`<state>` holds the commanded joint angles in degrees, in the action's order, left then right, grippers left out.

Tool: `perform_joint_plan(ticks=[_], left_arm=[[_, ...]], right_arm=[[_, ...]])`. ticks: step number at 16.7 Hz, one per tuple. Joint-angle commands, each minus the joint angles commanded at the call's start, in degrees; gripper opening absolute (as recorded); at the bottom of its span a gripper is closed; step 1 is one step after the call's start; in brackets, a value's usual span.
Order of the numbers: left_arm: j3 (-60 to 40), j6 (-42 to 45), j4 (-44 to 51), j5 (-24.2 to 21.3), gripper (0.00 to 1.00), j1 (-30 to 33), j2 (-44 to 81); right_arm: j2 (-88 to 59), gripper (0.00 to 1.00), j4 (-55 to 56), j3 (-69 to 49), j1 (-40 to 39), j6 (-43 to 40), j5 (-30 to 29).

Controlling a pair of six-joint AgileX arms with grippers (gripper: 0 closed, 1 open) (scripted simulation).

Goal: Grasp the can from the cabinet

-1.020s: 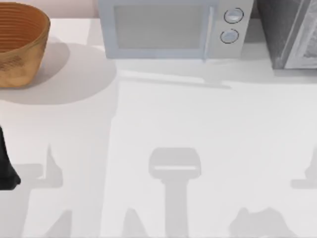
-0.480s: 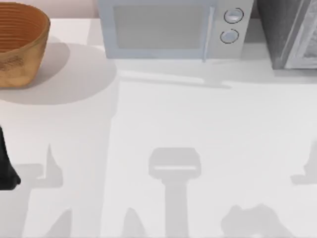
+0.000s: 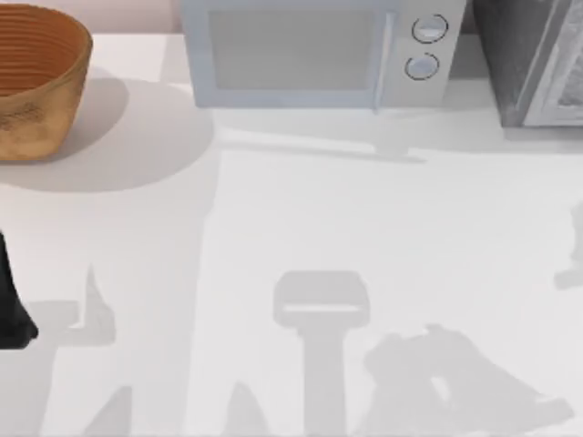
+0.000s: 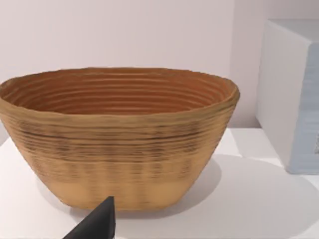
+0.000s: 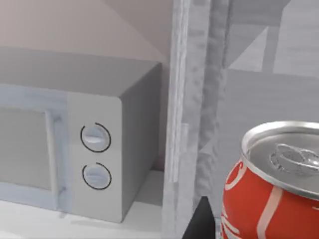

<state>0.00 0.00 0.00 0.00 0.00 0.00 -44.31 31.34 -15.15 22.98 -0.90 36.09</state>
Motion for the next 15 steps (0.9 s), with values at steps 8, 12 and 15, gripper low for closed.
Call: perform_joint_plan(ticks=[8, 12, 15], left_arm=[[0.0, 0.0, 0.0, 0.0, 1.0, 0.0, 0.0], [0.0, 0.0, 0.0, 0.0, 1.0, 0.0, 0.0], [0.0, 0.0, 0.0, 0.0, 1.0, 0.0, 0.0]], right_arm=[[-47.8, 0.0, 31.8, -14.6, 21.1, -1.2, 35.5], [-68.4, 0.0, 44.7, -20.0, 29.1, -1.9, 50.6], [-79.4, 0.0, 51.6, -22.9, 33.3, -2.3, 59.4]])
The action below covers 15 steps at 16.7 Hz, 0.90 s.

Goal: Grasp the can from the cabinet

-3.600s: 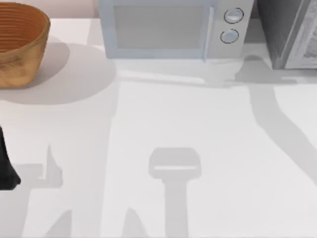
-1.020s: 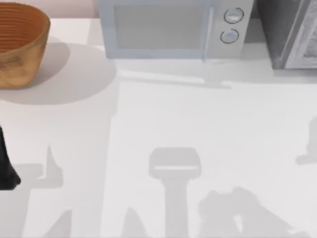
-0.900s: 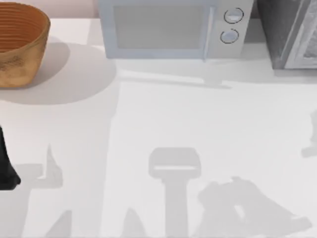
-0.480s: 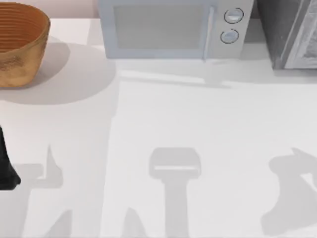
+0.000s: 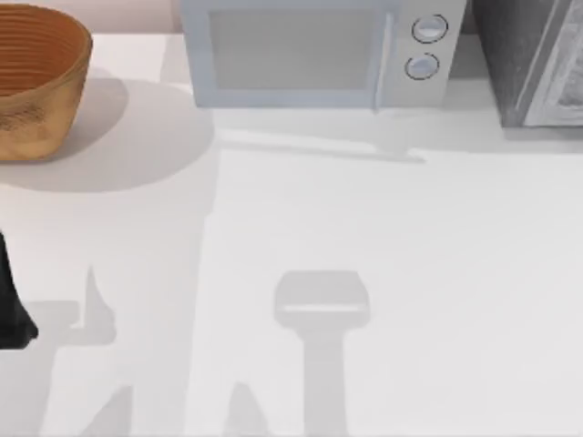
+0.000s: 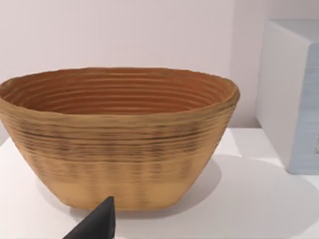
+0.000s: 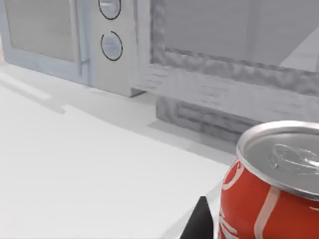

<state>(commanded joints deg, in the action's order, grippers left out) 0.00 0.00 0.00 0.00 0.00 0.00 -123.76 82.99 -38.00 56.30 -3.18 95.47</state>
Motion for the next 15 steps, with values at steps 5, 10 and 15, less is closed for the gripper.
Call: perform_joint_plan(ticks=[5, 10, 15], left_arm=[[0.0, 0.0, 0.0, 0.0, 1.0, 0.0, 0.0], [0.0, 0.0, 0.0, 0.0, 1.0, 0.0, 0.0], [0.0, 0.0, 0.0, 0.0, 1.0, 0.0, 0.0]], right_arm=[[-6.7, 0.0, 4.4, -1.7, 2.6, -0.2, 5.9], [-10.7, 0.0, 1.7, -10.6, 1.9, 0.2, -4.1], [-8.3, 0.0, 3.8, -2.5, -0.9, -1.5, 0.3]])
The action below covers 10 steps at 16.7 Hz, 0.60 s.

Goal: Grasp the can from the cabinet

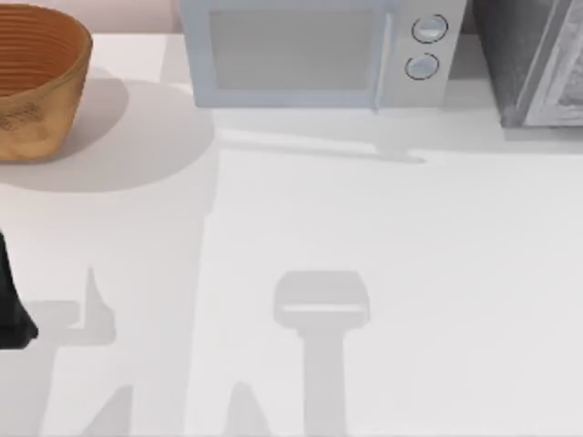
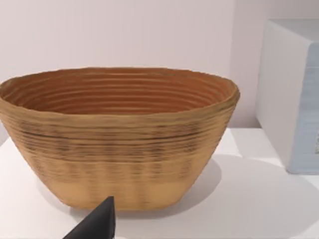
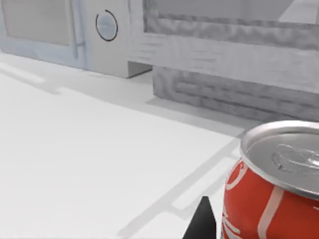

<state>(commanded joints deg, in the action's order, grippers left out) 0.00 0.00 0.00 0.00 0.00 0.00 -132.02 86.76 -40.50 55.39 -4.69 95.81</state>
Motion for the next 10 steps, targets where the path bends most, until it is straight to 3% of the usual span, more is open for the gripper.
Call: perform_joint_plan(ticks=[5, 10], left_arm=[[0.0, 0.0, 0.0, 0.0, 1.0, 0.0, 0.0], [0.0, 0.0, 0.0, 0.0, 1.0, 0.0, 0.0]], right_arm=[[0.7, 0.0, 0.6, 1.6, -0.8, -0.5, 1.2], [0.7, 0.38, 0.6, 1.6, -0.8, -0.5, 1.2]])
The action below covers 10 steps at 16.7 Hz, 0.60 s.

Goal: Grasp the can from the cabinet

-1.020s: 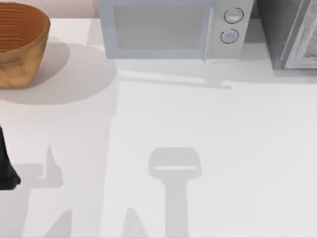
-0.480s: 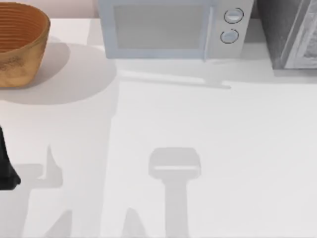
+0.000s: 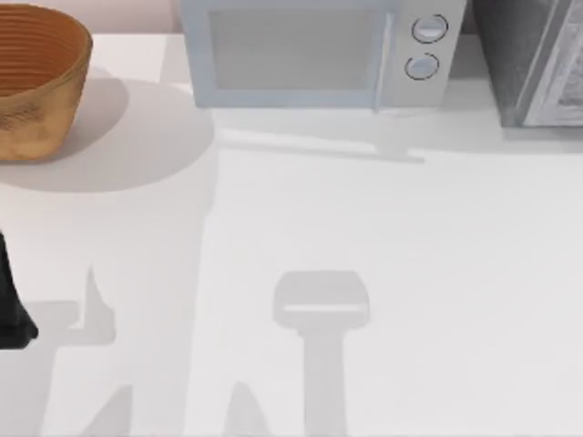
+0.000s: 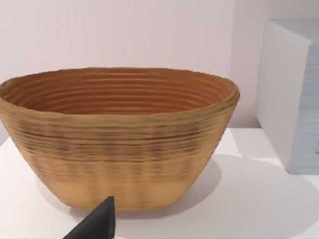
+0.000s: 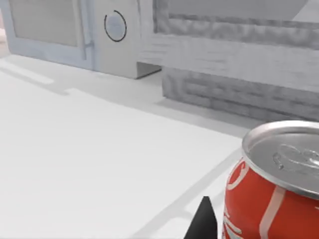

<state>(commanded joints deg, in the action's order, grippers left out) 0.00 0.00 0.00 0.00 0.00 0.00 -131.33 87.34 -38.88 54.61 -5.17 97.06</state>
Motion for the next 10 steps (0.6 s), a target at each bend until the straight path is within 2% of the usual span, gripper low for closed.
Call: perform_joint_plan(ticks=[8, 10], left_arm=[[0.0, 0.0, 0.0, 0.0, 1.0, 0.0, 0.0], [0.0, 0.0, 0.0, 0.0, 1.0, 0.0, 0.0]], right_arm=[[0.0, 0.98, 0.0, 0.0, 0.0, 0.0, 0.0], [0.0, 1.0, 0.0, 0.0, 0.0, 0.0, 0.0]])
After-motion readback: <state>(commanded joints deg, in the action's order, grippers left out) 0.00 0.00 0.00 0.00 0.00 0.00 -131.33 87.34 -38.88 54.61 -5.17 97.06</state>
